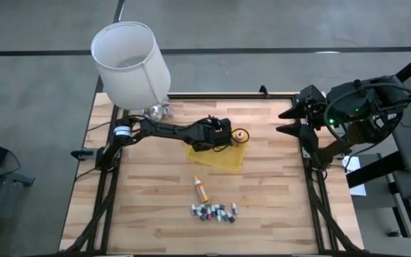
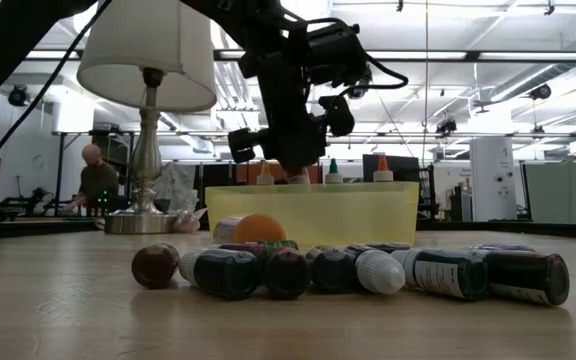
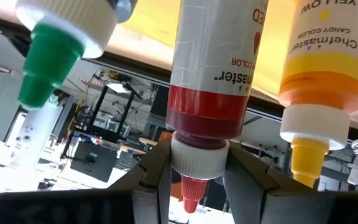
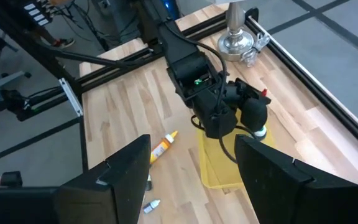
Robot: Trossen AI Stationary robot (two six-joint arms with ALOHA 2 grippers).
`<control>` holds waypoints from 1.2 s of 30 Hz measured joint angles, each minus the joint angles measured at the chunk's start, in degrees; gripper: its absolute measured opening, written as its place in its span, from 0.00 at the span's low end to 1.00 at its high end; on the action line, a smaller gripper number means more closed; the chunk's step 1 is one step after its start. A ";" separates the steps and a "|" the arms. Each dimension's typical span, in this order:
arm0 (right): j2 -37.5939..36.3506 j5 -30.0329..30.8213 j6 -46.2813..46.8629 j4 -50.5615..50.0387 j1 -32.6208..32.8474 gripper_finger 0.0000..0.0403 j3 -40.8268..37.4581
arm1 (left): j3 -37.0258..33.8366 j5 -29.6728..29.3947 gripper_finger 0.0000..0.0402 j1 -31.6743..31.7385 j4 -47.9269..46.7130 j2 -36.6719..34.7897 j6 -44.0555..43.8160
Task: Pick & Place food coloring
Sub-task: Put the large red food coloring bottle into the yellow bin
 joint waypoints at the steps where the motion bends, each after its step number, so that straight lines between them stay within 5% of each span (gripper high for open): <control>1: -0.03 -0.18 -0.02 0.02 0.00 0.56 0.00 | -0.12 0.00 0.23 0.01 0.05 0.00 0.48; 36: -0.37 2.01 -0.96 0.00 0.00 0.56 -0.01 | -8.28 -0.05 0.23 1.88 11.47 -0.07 5.97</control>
